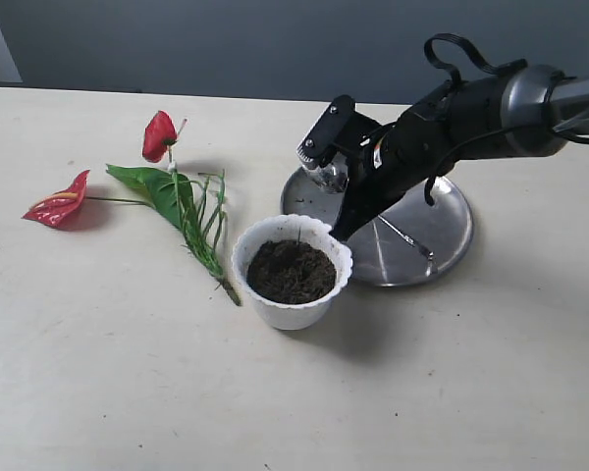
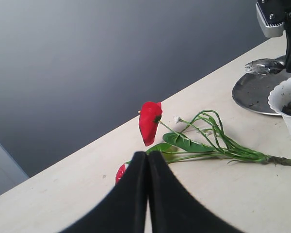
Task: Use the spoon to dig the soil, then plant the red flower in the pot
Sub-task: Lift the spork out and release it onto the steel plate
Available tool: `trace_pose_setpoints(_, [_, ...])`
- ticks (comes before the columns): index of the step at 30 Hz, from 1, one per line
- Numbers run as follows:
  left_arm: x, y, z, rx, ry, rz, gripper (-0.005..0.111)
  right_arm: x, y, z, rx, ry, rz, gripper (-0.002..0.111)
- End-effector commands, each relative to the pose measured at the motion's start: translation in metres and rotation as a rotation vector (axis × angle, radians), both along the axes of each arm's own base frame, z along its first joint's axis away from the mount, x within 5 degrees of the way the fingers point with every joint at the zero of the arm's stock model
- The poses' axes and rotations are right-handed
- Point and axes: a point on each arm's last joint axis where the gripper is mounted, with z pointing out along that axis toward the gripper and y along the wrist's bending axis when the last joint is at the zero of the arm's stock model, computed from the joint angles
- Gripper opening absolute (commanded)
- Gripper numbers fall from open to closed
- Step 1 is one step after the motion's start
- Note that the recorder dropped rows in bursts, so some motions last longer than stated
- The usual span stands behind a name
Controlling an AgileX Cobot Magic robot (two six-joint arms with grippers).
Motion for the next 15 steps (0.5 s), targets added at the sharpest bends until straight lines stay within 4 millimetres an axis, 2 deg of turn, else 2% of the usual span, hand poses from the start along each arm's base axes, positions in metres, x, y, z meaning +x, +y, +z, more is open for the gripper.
trace_pose_setpoints(1, [-0.001,-0.001,0.002,-0.019,-0.012,-0.012,0.001,0.003,-0.001,0.004,0.016,-0.02,-0.011,0.031])
trace_pose_setpoints(4, [-0.001,-0.001,0.002,-0.019,-0.012,-0.012,0.001,0.002,-0.001,0.011,0.043,-0.028,-0.038,0.044])
trace_pose_setpoints(8, [-0.001,-0.001,0.002,-0.019,-0.012,-0.012,0.001,0.0,-0.002,0.035,0.082,-0.077,-0.05,0.045])
trace_pose_setpoints(10, [-0.001,-0.001,0.002,-0.019,-0.012,-0.012,0.001,-0.002,-0.001,0.055,0.155,-0.102,-0.092,0.045])
trace_pose_setpoints(13, [-0.001,-0.001,0.002,-0.019,-0.012,-0.012,0.001,-0.007,0.005,0.089,0.36,-0.052,-0.217,0.045])
trace_pose_setpoints(14, [-0.001,-0.001,0.002,-0.019,-0.012,-0.012,0.001,-0.008,0.01,0.1,0.403,-0.034,-0.221,0.045])
trace_pose_setpoints(15, [-0.001,-0.001,0.002,-0.019,-0.012,-0.012,0.001,-0.012,0.024,0.12,0.435,0.016,-0.157,0.045])
